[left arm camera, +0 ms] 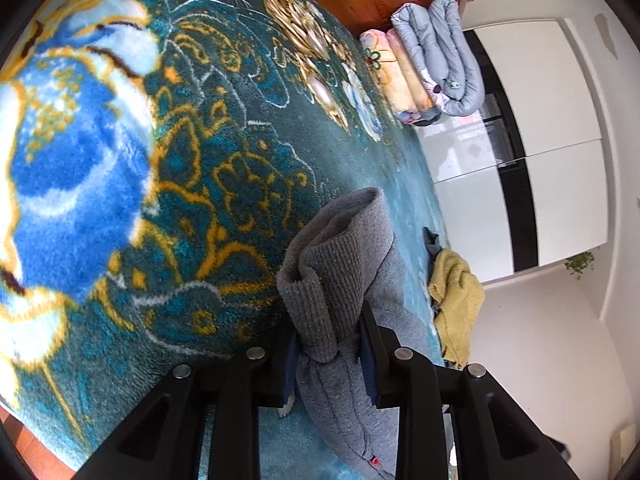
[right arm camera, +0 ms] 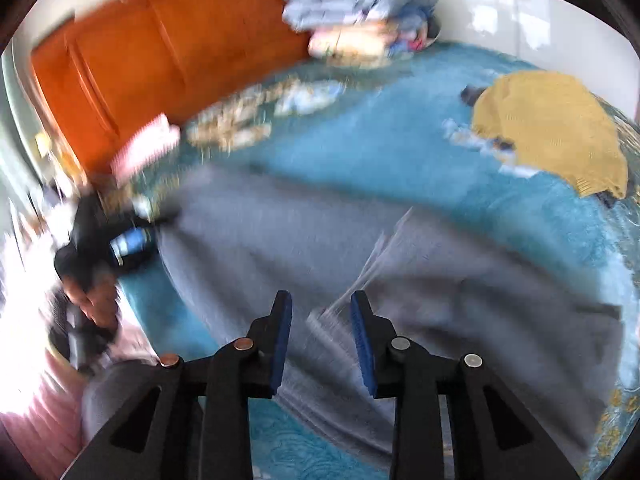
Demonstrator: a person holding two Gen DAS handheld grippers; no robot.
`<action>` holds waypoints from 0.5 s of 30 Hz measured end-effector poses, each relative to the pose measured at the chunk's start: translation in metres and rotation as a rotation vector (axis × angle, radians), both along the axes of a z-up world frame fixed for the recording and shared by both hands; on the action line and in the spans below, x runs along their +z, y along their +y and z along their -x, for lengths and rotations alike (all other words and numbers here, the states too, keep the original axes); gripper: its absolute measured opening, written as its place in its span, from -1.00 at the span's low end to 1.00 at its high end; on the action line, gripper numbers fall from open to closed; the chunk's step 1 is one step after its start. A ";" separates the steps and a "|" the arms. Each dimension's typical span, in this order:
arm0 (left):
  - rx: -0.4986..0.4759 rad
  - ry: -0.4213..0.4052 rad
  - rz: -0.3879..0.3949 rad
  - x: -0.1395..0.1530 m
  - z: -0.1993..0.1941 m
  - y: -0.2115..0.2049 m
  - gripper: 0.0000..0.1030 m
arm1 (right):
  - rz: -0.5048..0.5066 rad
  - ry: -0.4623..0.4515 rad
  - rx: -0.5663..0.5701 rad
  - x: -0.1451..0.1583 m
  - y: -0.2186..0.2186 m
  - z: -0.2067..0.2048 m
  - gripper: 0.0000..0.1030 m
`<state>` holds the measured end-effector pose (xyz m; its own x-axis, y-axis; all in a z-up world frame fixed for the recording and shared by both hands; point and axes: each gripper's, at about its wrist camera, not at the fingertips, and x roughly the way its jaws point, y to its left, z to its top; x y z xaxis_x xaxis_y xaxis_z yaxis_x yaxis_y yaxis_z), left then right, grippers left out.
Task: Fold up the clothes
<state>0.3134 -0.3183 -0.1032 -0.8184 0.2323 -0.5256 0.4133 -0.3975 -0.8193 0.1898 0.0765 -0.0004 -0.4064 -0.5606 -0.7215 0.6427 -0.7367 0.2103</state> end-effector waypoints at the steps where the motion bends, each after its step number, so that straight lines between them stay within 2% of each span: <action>1: 0.001 -0.013 0.008 0.002 0.002 0.001 -0.47 | 0.016 0.026 -0.045 0.009 0.014 0.007 -0.37; 3: -0.005 -0.056 0.074 0.014 0.007 0.006 -0.50 | 0.058 0.040 -0.139 0.016 0.047 0.021 -0.37; 6: -0.009 -0.088 0.168 0.042 0.011 0.018 -0.54 | 0.187 -0.015 -0.295 0.012 0.108 0.042 -0.37; 11: -0.068 -0.002 0.376 0.127 0.021 0.074 -0.54 | 0.380 -0.160 -0.563 0.002 0.200 0.068 -0.36; 15: -0.159 0.105 0.557 0.195 0.033 0.142 -0.54 | 0.488 -0.170 -0.613 0.010 0.230 0.068 -0.36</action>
